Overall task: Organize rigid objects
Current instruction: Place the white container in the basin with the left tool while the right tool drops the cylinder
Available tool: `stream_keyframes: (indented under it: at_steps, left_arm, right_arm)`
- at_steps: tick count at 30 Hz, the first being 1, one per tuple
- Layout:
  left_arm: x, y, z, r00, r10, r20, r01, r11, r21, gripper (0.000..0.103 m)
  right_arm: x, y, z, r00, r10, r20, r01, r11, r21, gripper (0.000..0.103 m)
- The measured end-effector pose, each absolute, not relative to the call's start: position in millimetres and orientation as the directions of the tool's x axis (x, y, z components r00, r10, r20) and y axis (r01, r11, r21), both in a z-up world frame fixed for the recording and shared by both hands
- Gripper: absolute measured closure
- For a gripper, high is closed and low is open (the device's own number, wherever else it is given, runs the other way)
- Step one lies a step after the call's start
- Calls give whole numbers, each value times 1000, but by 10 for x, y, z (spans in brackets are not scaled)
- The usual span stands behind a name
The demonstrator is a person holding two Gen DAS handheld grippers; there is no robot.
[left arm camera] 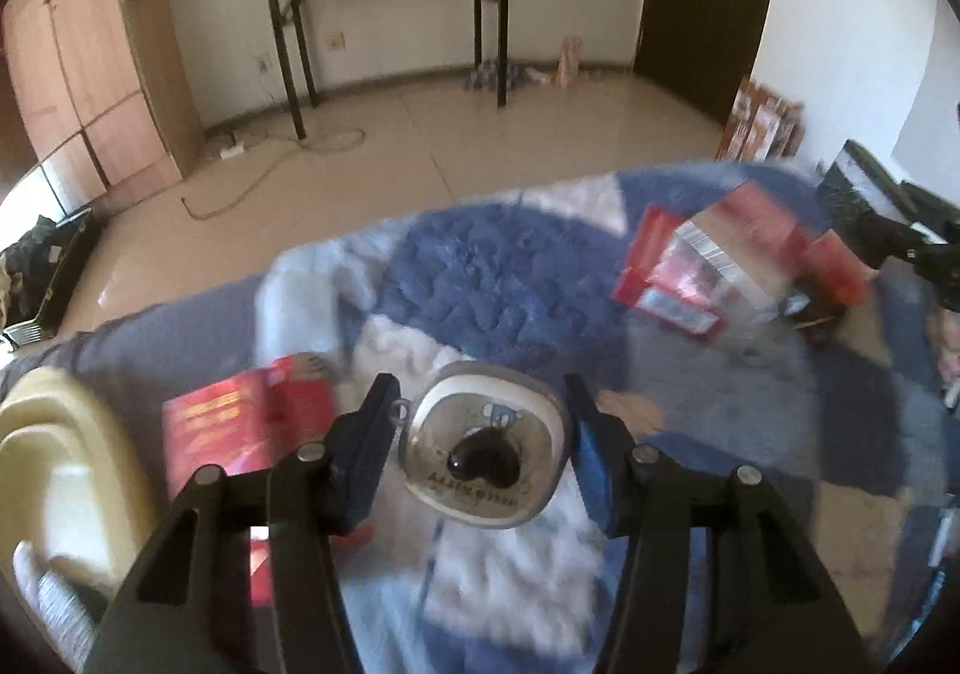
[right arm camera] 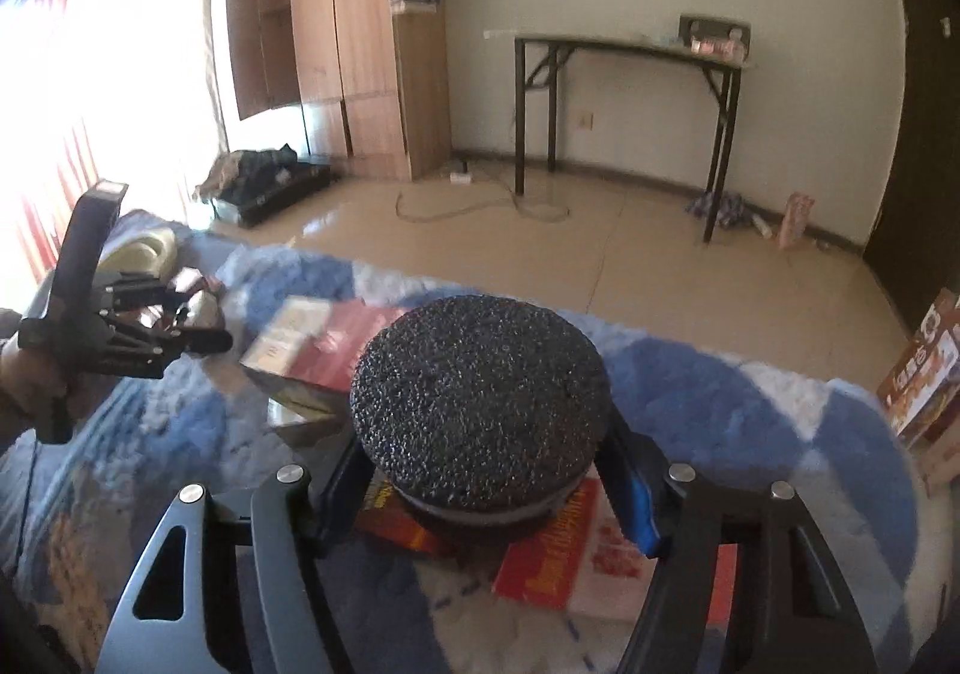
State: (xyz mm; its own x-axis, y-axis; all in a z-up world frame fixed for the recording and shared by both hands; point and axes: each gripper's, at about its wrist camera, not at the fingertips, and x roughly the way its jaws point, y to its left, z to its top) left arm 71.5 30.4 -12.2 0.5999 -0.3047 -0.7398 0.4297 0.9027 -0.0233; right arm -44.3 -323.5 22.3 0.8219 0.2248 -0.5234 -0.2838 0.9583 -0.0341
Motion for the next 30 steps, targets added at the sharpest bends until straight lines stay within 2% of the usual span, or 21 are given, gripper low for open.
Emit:
stream_keyframes:
  at_steps: [3, 8, 12, 15, 17, 19, 22, 25, 30]
  left_arm:
    - [297, 684, 299, 674, -303, -674, 393, 919, -20, 47]
    - [-290, 1728, 735, 777, -127, -616, 180, 983, 24, 47]
    - [-375, 2536, 559, 758, 21, -652, -18, 1000, 11, 47]
    - [-338, 3011, 216, 703, 53, -709, -103, 994, -28, 47]
    - [-263, 3057, -3, 672, 19, -740, -86, 995, -54, 47]
    - [-173, 3037, -194, 644, 22, -765, -60, 998, -21, 47]
    - [-31, 3032, -382, 596, 24, -803, -31, 999, 6, 47]
    - [86, 3001, -468, 584, 27, -811, -13, 1000, 24, 47]
    - [100, 3074, -613, 561, 23, -828, -31, 999, 6, 47]
  right_arm:
    - [-694, -3045, 466, 844, 264, -466, -341, 936, -88, 36]
    - [-683, -2223, 748, 762, 442, -473, -541, 837, -89, 36]
    - [-433, -1244, 746, 645, 569, -510, -693, 717, -77, 36]
    - [-191, -428, 642, 529, 634, -564, -785, 618, -42, 36]
    - [13, 155, 523, 476, 642, -600, -816, 577, -31, 36]
    - [180, 532, 411, 443, 643, -625, -832, 555, -19, 36]
    - [437, 1123, 108, 446, 589, -674, -835, 545, -76, 36]
    - [654, 1423, -31, 422, 581, -696, -817, 576, -15, 36]
    - [826, 1682, -154, 411, 530, -742, -815, 578, -39, 36]
